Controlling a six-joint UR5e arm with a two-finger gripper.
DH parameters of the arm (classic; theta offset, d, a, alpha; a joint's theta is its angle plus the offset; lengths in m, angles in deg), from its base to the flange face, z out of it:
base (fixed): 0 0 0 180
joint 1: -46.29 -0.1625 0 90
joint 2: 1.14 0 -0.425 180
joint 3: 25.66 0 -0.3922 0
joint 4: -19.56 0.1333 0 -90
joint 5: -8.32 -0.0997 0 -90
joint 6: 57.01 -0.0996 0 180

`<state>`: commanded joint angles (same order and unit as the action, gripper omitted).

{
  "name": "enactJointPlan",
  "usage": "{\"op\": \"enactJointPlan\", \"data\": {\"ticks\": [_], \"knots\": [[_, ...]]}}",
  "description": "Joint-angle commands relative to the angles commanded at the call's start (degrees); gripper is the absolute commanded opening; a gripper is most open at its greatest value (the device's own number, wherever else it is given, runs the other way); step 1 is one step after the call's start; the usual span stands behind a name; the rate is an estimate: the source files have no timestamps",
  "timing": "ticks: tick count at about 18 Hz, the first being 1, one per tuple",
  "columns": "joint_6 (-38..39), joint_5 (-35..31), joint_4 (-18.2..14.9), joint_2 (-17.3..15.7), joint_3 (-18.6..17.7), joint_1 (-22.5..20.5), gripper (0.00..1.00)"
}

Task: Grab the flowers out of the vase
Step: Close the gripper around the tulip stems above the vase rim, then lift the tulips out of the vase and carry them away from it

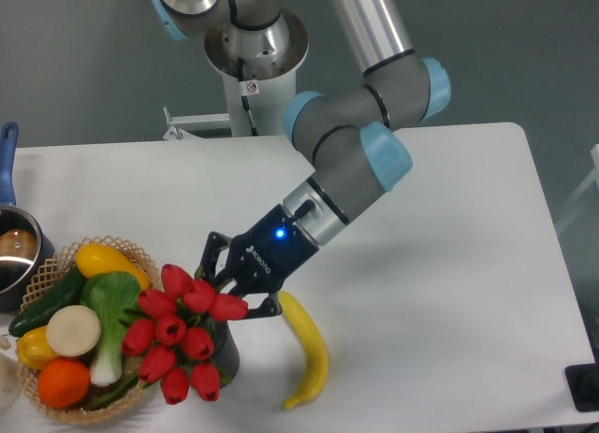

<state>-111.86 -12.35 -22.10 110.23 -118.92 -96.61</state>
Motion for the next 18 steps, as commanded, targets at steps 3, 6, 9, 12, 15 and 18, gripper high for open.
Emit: {"op": "enactJointPlan", "data": {"ticks": [3,6,9,12,15,18], "knots": [[3.2,0.7,0.0,-0.4,2.4,-0.3,0.01],[6.2,2.0,0.0,-0.4,6.0,-1.2,0.02],[8.6,3.3,0.0,-0.3,7.9,-1.9,0.02],[9.8,6.0,0.0,-0.4,8.6,-3.3,0.02],[11.0,6.8,-0.1,-0.5,8.6,-4.9,0.02],[11.6,8.4,-0.1,-0.6,8.6,-7.5,0.01]]}}
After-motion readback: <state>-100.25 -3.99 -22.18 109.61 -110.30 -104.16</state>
